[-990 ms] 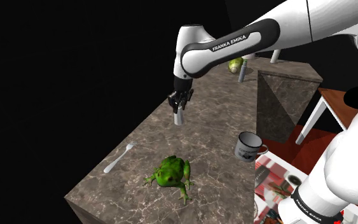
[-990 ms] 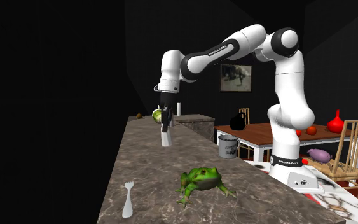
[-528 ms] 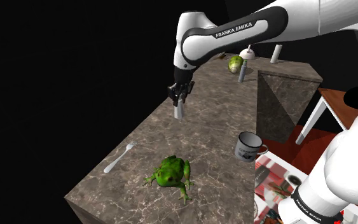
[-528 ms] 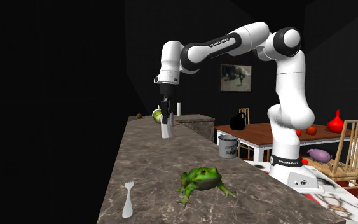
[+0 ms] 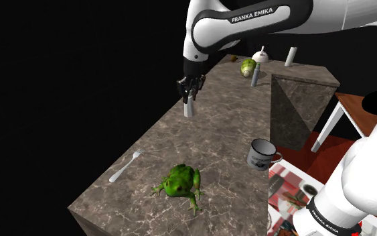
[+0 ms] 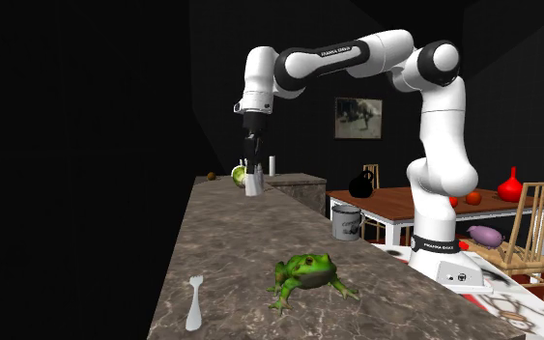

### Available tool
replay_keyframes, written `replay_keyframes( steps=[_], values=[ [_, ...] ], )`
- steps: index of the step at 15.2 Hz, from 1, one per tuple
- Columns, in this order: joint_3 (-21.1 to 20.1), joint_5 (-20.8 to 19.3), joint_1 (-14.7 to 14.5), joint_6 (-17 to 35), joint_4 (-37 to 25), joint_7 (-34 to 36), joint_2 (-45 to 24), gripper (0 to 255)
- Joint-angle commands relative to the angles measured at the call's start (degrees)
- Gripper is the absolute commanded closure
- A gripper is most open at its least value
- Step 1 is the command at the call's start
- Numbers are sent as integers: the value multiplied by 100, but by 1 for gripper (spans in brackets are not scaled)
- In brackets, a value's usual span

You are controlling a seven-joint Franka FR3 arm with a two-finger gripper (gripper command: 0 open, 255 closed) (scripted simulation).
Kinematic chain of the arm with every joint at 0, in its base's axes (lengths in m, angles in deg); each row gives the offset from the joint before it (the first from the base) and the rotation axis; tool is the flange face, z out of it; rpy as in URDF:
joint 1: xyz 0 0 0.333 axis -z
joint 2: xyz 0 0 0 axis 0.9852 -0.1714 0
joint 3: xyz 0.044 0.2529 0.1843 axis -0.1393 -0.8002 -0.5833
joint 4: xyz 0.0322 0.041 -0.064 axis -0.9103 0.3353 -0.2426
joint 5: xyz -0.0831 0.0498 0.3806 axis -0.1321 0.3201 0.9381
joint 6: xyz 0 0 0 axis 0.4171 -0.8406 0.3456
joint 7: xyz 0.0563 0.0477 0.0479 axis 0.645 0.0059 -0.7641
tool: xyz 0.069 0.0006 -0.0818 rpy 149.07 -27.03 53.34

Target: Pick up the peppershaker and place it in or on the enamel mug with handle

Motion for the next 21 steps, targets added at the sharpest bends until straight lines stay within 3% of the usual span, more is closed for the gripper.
replay_keyframes(
  steps=[1, 11, 21],
  values=[
    [26, 44, 23, -29, 193, -63, 222, 255],
    [422, 295, 154, -184, 2302, -709, 2469, 255],
    [978, 86, 338, -1071, 3745, -1299, 4766, 255]
  ],
)
